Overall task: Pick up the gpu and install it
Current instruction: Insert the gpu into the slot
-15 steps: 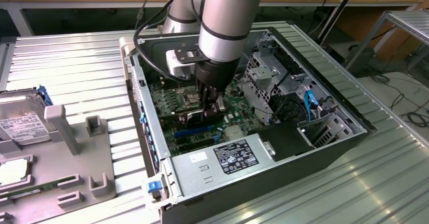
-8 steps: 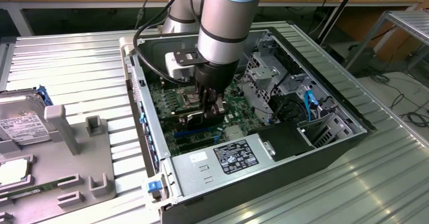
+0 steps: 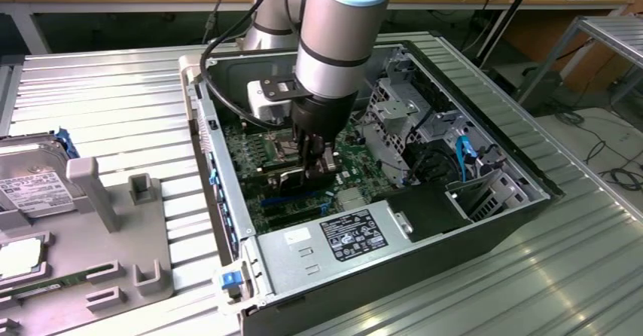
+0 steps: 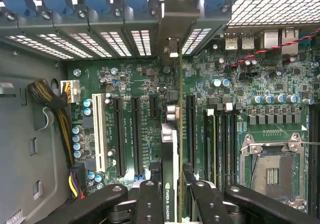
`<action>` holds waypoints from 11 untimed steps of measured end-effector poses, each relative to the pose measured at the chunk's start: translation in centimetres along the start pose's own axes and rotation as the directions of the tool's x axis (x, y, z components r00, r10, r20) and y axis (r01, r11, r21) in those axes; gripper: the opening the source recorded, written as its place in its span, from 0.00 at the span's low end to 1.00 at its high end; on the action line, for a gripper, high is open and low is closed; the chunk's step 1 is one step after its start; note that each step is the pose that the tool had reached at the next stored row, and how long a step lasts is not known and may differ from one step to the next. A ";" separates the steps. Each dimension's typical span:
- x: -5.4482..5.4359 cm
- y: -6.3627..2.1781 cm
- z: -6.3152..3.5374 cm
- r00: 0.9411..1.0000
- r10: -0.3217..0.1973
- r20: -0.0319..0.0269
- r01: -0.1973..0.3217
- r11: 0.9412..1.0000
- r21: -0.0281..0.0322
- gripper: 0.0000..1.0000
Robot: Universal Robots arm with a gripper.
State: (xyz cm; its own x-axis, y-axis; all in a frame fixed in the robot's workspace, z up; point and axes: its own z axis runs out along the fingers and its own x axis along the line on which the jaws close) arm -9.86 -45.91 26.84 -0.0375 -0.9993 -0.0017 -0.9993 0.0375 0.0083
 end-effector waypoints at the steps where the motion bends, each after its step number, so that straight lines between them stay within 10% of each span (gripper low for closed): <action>1: 0.0 0.00 0.00 1.000 0.000 0.000 0.000 1.000 0.000 0.27; 3: 0.0 -0.06 -0.03 1.000 0.000 0.000 0.000 1.000 -0.009 0.27; 11: 0.0 -0.11 -0.04 1.000 0.000 0.000 0.000 1.000 -0.009 0.27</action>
State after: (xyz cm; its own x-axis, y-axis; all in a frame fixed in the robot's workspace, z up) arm -9.75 -45.89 26.88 -0.0375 -0.9993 -0.0014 -0.9991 0.0375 0.0176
